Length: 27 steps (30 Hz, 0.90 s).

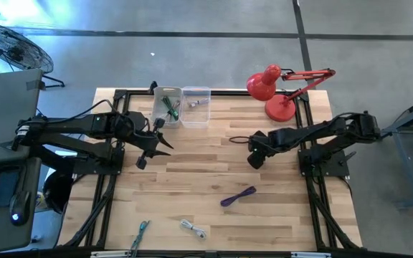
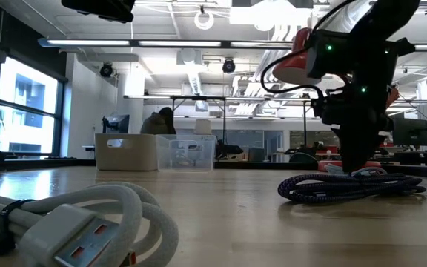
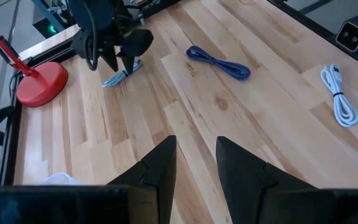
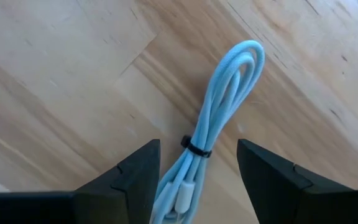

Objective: Pick & Place USB Port
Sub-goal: Put the light blue charger cable into the transparent bin

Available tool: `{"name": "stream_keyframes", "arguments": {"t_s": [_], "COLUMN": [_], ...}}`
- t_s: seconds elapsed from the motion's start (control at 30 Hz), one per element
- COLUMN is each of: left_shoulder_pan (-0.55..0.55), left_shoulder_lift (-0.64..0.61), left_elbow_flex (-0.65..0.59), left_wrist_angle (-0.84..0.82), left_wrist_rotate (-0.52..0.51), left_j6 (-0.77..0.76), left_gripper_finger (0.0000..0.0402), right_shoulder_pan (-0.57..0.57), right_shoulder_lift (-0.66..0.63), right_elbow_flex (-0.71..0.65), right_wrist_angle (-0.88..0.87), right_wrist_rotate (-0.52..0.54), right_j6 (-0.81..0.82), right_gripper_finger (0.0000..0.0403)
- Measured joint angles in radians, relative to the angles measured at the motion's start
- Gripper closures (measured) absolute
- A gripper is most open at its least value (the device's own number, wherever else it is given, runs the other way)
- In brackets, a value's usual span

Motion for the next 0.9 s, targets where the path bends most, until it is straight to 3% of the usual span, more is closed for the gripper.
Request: {"name": "stream_keyframes", "arguments": {"t_s": [0.47,0.57,0.77,0.9], "left_shoulder_pan": [0.0,0.0,0.002,0.002], "left_shoulder_lift": [0.0,0.004,0.027,0.032], "left_elbow_flex": [0.0,0.0,0.0,0.0], "left_wrist_angle": [-0.018,-0.047,-0.023,0.089], "left_wrist_rotate": [0.0,0.0,-0.004,-0.054], "left_j6": [-0.019,-0.051,-0.044,-0.021], "left_gripper_finger": [0.0291,0.0291,0.0291,0.0291], "right_shoulder_pan": [-0.022,-0.022,-0.026,-0.027], "right_shoulder_lift": [-0.005,-0.004,-0.003,-0.002], "right_elbow_flex": [-0.091,-0.094,-0.095,-0.095], "right_wrist_angle": [0.132,0.135,0.163,0.173], "right_wrist_rotate": [-0.015,-0.002,0.018,0.053], "right_j6": [0.026,0.026,-0.011,0.0], "right_gripper_finger": [0.0206,0.0242,0.0371,0.0372]}}
